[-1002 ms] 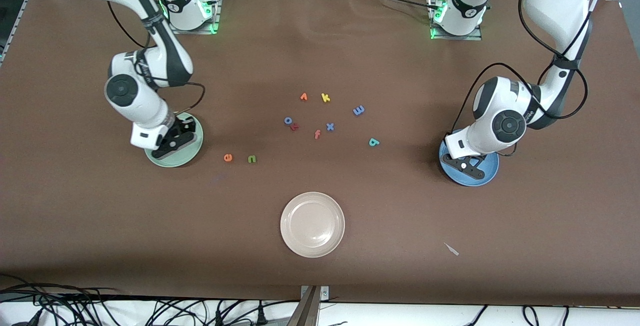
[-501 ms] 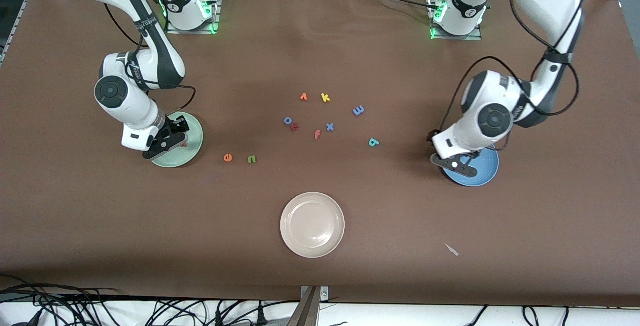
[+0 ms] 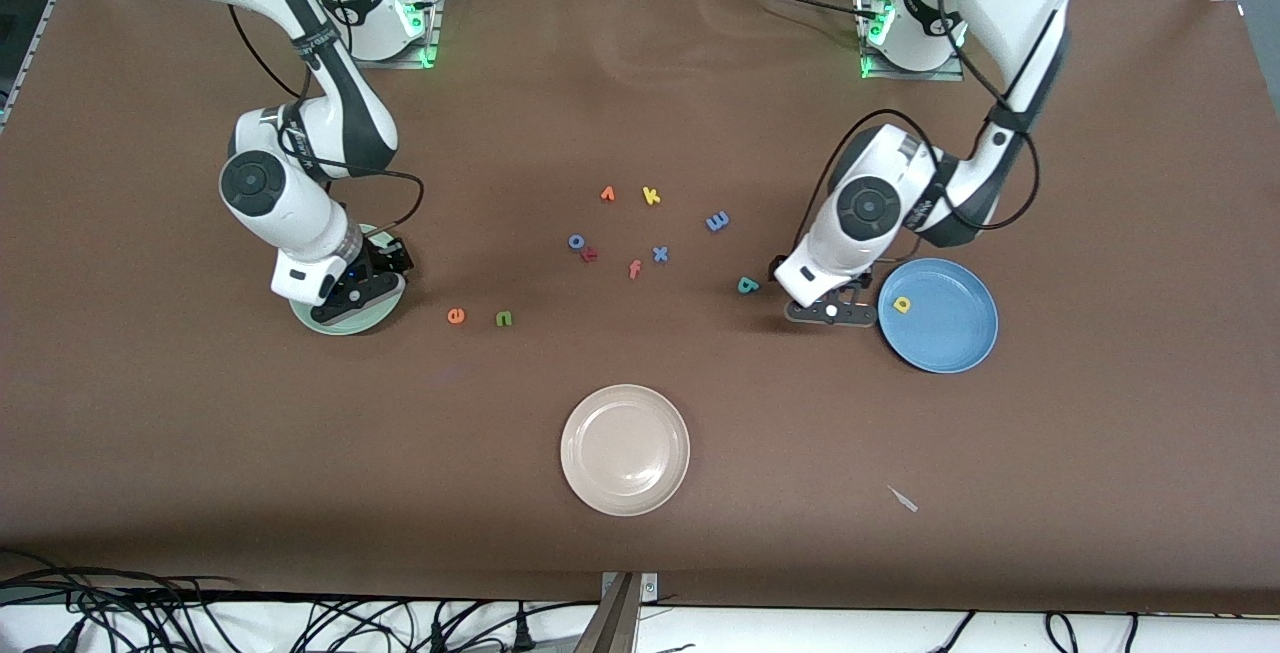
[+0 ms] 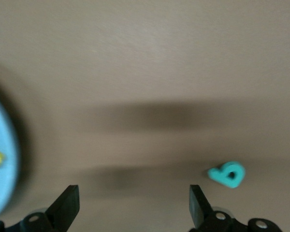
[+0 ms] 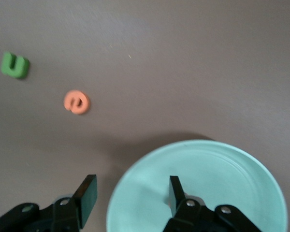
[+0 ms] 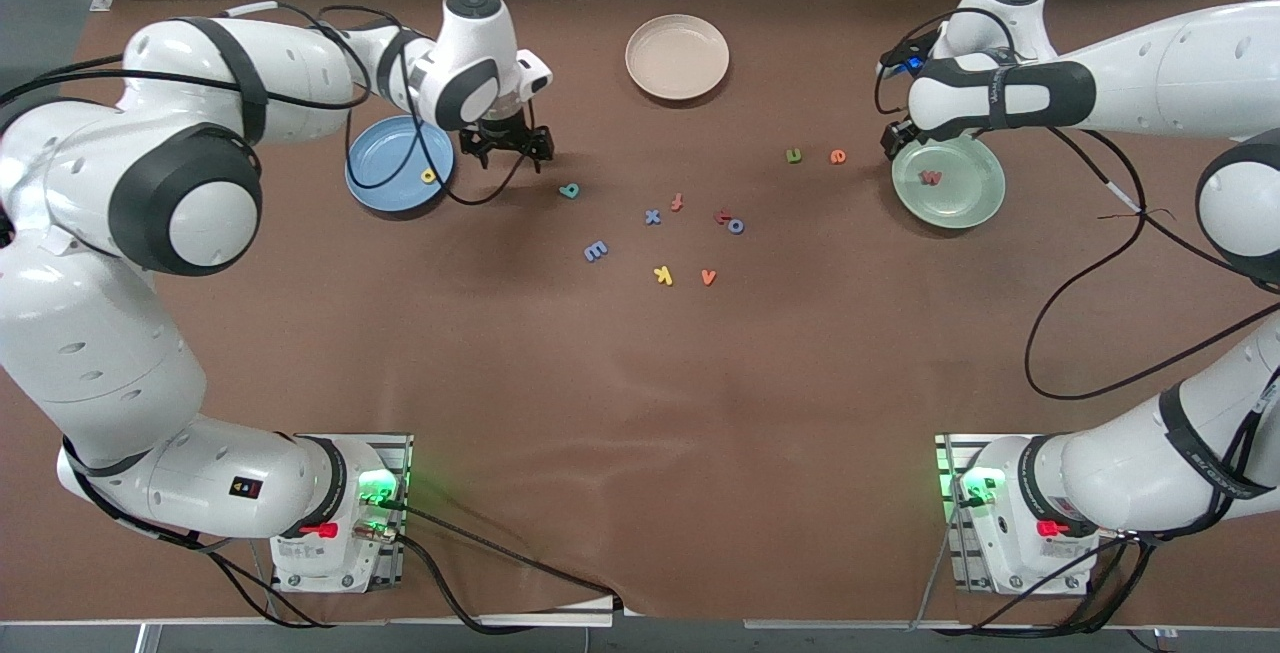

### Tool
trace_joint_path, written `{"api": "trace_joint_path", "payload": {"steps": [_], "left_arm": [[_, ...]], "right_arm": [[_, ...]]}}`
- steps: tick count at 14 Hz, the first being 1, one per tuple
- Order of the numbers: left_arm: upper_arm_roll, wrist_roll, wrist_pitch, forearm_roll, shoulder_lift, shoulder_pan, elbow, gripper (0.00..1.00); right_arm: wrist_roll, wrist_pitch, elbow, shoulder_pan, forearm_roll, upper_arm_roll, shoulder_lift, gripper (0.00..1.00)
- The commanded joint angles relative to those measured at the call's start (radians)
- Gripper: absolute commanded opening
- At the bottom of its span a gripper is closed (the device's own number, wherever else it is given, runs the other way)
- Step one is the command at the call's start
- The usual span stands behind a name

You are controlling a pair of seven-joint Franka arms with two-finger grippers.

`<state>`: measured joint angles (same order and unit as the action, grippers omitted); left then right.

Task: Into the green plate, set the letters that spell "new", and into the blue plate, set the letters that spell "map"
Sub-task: 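Grasp the orange e and teal b with the right and left grippers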

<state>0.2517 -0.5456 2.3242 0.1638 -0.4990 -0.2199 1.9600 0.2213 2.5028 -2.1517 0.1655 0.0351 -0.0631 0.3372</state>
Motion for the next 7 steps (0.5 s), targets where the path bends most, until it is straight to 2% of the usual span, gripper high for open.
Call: {"api": "trace_joint_path", "payload": {"steps": [1, 4, 7], "left_arm": [[-0.005, -0.152, 0.003, 0.016, -0.081, -0.059, -0.090, 1.00], [-0.005, -0.232, 0.003, 0.023, -0.127, -0.111, -0.136, 1.00], [-0.005, -0.264, 0.032, 0.025, -0.153, -0.118, -0.147, 1.00]], "right_arm": [[-0.042, -0.002, 0.075, 0.000, -0.017, -0.018, 0.072, 0.69], [-0.141, 0.024, 0.137, 0.041, -0.017, -0.020, 0.138, 0.68], [-0.226, 0.062, 0.162, 0.072, -0.017, -0.020, 0.181, 0.69]]}}
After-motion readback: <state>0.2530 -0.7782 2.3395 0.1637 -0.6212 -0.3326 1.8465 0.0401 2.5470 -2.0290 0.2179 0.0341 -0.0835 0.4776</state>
